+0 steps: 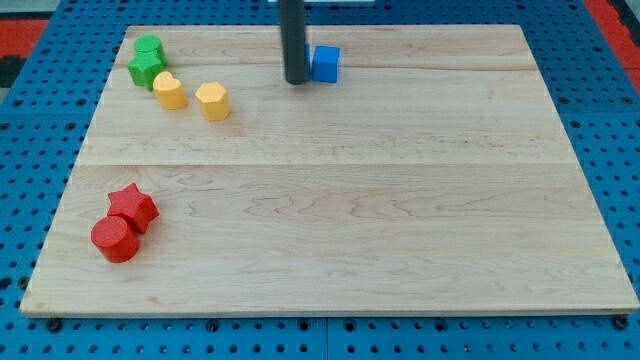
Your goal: Move the yellow hexagon to the yellow heart
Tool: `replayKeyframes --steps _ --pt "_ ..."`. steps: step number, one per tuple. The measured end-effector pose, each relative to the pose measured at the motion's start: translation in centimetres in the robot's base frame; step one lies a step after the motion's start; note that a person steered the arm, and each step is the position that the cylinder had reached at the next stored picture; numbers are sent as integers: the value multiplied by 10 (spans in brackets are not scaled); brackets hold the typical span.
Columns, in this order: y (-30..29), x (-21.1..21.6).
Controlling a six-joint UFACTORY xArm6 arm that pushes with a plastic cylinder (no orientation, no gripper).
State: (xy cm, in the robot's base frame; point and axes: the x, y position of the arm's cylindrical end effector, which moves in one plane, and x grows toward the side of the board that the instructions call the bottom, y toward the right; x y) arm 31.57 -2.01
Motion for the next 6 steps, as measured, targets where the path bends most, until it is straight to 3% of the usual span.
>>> replayKeyframes --steps 1,3,5,6 --pt "-15 67" --pt "-95 41" --pt "-104 -18" --pt "-186 -39"
